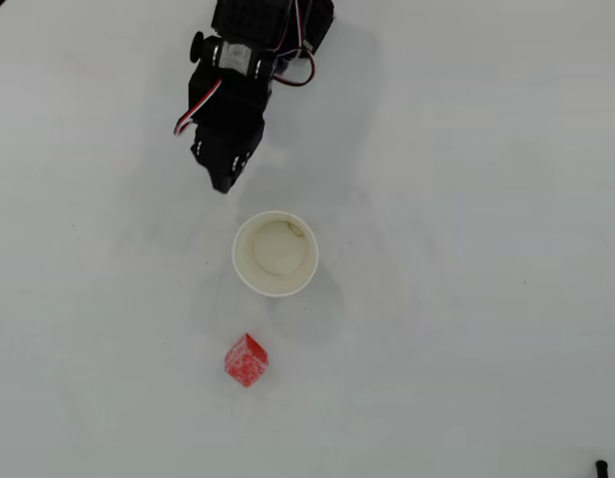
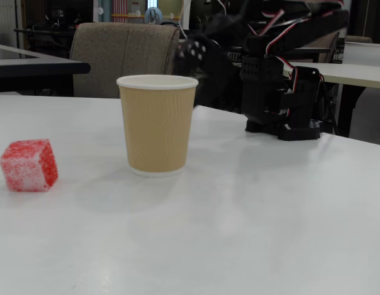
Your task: Grasp a red cube and put it in the cup.
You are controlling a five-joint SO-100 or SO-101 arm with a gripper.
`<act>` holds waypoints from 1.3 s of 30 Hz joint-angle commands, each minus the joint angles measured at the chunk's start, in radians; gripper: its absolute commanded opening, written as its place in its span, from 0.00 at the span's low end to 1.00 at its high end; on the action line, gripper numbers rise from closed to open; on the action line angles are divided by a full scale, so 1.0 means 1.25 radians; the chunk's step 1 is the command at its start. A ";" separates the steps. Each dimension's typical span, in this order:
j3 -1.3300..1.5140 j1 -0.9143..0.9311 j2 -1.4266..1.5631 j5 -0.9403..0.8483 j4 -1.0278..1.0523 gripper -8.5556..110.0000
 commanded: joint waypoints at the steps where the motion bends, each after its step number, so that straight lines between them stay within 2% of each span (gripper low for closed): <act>1: -0.134 0.015 -0.085 -0.121 -0.049 0.08; 5: -0.150 0.038 -0.144 -0.234 -0.119 0.07; 17: -0.387 0.072 -0.458 -0.275 -0.211 0.08; 20: -0.469 0.085 -0.547 -0.391 -0.231 0.07; 27: -0.562 0.093 -0.697 -0.778 -0.395 0.07; 34: -0.665 0.087 -0.833 -0.957 -0.432 0.07; 39: -0.744 0.065 -0.924 -1.023 -0.482 0.07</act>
